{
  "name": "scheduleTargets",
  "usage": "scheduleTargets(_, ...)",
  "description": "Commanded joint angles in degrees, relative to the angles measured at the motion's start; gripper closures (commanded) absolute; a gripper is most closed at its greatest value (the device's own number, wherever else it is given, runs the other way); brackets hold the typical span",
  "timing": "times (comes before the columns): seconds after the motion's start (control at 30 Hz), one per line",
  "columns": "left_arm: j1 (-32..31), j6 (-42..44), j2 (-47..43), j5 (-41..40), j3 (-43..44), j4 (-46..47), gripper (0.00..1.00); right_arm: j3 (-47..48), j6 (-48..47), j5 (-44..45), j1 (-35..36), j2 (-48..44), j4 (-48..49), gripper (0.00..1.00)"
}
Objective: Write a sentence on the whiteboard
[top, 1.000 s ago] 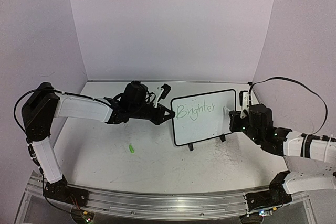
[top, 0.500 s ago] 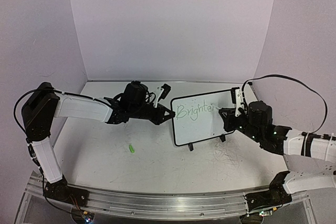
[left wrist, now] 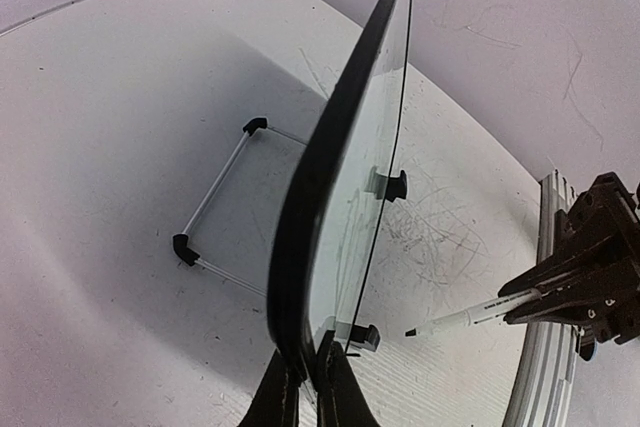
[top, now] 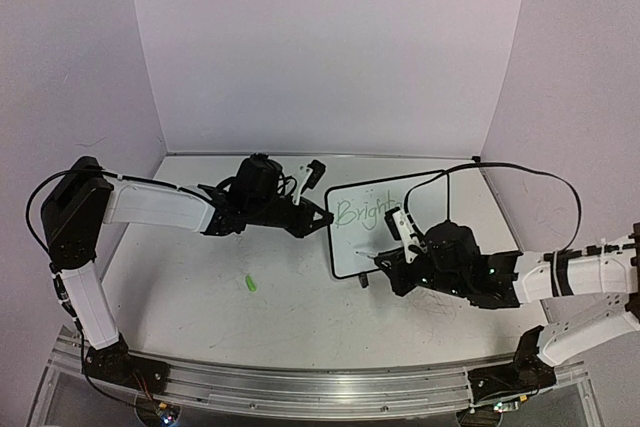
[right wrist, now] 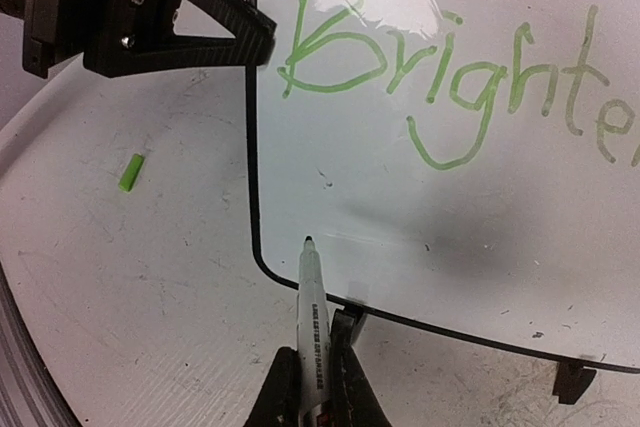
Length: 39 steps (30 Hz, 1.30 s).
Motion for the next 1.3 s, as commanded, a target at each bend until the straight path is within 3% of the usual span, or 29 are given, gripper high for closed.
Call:
scheduleTargets(0.0, 0.55, 1.81, -0.06, -4.50, 2.61, -2.11, 1.00, 4.28, 1.34, 2.84, 2.06, 2.47, 1.93, 1.00)
scheduleTargets(0.13, 0.55, 1.89, -0.39, -4.61, 2.61, -2.24, 1.00, 5.10, 1.52, 6.73, 2.39, 3.05, 1.82, 1.00)
scheduleTargets(0.23, 0.55, 1.90, -0.45, -4.68, 2.66, -2.24, 1.00, 5.00, 1.24, 14.62, 1.92, 0.26, 0.13, 1.00)
scheduleTargets(0.4, 0.55, 1.82, -0.32, -4.42, 2.74, -2.37, 1.00, 5.54, -1.92, 10.74, 0.67, -0.73, 0.62, 1.00)
scheduleTargets(0.5, 0.53, 1.57, -0.15, -4.33, 2.85, -2.37, 1.00, 6.13, -4.10, 1.28, 1.43, 2.31, 3.07, 1.00)
scheduleTargets(1.27, 0.49, 1.73, 0.19, -4.22, 3.06, -2.54, 1.00, 10.42, -0.73, 5.39, 3.41, 12.05, 4.33, 1.00)
